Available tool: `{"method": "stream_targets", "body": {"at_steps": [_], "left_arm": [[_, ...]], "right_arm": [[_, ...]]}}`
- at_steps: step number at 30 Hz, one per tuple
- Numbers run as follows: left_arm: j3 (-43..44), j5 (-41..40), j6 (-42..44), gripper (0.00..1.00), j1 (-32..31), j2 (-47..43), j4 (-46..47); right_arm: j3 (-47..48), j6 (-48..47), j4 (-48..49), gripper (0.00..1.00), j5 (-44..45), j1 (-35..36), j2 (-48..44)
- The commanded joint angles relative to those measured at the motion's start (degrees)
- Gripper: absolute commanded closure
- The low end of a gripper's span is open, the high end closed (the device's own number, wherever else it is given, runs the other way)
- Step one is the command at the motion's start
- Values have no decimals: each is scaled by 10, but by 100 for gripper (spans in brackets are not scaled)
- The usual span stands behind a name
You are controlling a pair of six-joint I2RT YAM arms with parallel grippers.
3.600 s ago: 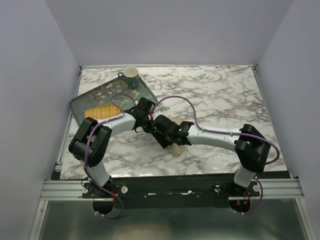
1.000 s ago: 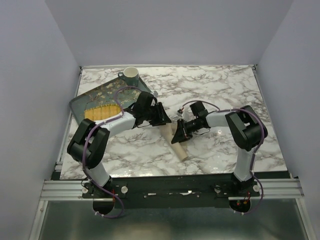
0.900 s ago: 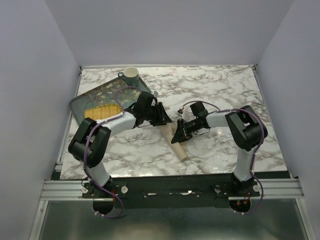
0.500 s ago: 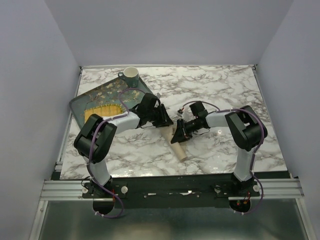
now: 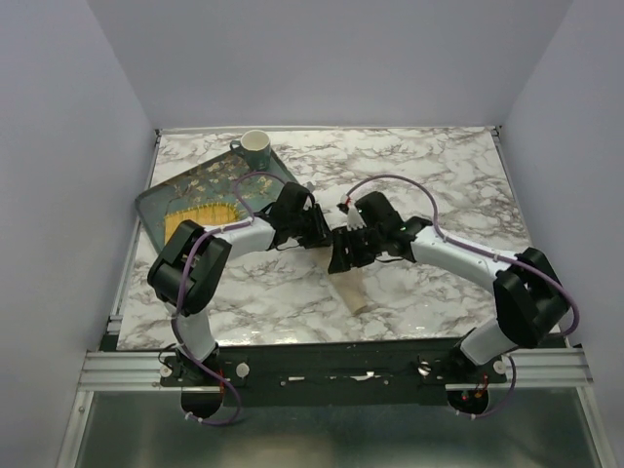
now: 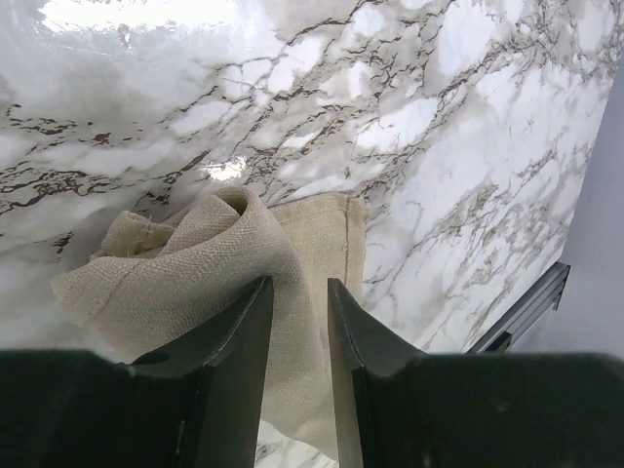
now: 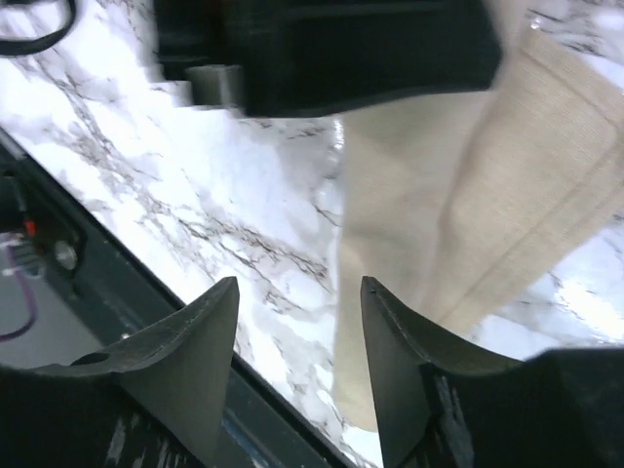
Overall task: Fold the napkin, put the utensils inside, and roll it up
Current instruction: Roll the napkin with the utensil
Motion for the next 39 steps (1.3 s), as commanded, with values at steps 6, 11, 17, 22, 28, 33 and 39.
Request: {"method": "stream_targets", "body": {"at_steps": [6,11,17,22,28,33,39], "left_arm": [[-15,24,-18,63,29,16,-24],[-10,32,-17,63,35,21,-31],[-5,48,-20,63,38,34,-29],[-5,54,-19,63,41,38,-29],[-4,59,-13,64,44,42,-30],[1,59,-5,64,44,39,-39],[13,56,8,63,46,37,-57]], "right_arm": [[67,8,-58,35,418,184,52],[104,-3,-75,32,519,244,106],[137,-40,-89,32,611,286,163],[138,-76,-92,31,662,298,195],[118,-94,-74,30,661,296,207],[107,-82,-63,40,634,290,211],[81,-80,-41,58,591,271,204]]}}
